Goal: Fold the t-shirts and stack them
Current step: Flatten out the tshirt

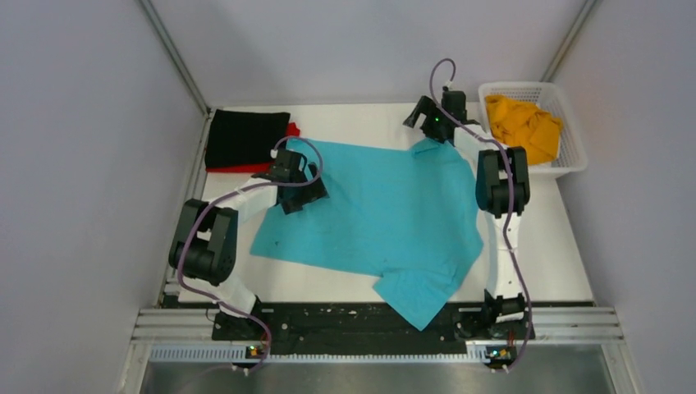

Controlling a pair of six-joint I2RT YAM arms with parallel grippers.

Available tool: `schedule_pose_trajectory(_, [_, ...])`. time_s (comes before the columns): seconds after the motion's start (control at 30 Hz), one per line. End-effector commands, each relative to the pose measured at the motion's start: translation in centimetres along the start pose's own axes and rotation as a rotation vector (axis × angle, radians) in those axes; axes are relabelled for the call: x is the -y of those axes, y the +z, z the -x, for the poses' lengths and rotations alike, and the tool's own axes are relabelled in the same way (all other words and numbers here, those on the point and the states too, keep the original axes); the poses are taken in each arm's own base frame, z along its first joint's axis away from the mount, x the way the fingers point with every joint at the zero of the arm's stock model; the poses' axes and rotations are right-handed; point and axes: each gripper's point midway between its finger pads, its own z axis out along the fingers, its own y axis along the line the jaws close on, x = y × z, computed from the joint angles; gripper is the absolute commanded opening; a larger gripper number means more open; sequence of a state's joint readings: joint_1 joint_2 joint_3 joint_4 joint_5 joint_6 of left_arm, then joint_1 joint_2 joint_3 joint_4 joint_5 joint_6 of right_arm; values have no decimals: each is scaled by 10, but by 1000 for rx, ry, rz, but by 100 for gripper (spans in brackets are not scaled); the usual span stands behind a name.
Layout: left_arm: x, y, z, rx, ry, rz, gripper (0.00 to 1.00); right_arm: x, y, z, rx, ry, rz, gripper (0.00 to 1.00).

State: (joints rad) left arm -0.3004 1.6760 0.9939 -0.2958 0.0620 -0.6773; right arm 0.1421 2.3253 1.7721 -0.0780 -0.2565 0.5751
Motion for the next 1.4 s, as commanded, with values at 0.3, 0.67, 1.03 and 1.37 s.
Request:
schedule_pose_trajectory(0.3, [-16, 3, -21, -37, -11, 12, 99, -49, -33, 57, 129, -174, 1, 99])
schedule_pose_trajectory(0.67, [-22, 6, -25, -51, -11, 37, 99, -2, -68, -29, 29, -150, -51, 99])
schedule_pose_trajectory(1.03, [-27, 12, -31, -74, -15, 53, 99, 3, -9, 0, 56, -138, -96, 99])
schedule_pose_trajectory(1.37, [-24, 10, -34, -86, -19, 38, 99, -11, 60, 33, 92, -165, -20, 99])
